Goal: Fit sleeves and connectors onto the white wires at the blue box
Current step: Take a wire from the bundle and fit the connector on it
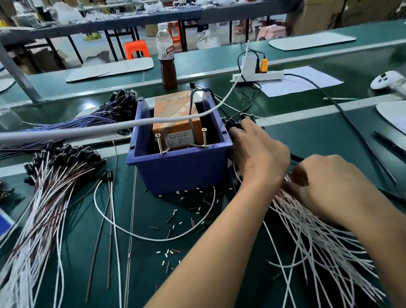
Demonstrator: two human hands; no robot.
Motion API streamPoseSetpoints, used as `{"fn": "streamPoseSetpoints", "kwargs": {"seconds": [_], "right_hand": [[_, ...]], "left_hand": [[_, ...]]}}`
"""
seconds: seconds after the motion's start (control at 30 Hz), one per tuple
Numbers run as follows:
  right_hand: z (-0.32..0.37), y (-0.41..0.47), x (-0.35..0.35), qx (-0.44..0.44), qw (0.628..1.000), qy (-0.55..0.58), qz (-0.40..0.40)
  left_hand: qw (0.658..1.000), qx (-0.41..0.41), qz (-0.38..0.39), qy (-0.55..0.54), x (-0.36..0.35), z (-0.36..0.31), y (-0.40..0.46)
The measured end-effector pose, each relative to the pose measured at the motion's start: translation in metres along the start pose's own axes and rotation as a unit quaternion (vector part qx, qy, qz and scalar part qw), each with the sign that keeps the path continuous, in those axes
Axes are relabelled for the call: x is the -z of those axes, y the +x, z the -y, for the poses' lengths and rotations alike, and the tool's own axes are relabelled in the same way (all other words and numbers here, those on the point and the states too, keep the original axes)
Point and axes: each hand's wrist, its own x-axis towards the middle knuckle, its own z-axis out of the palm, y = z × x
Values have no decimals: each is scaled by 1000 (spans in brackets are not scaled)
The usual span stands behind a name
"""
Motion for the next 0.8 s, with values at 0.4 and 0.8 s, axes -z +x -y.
{"fn": "streamPoseSetpoints", "kwargs": {"seconds": [0.4,0.8], "right_hand": [[28,19,-22,59,991,115,-33],[65,-10,-25,134,973,154,-104]], "left_hand": [[994,39,95,-46,18,9,-5],[928,-170,315,102,121,59,-14]]}}
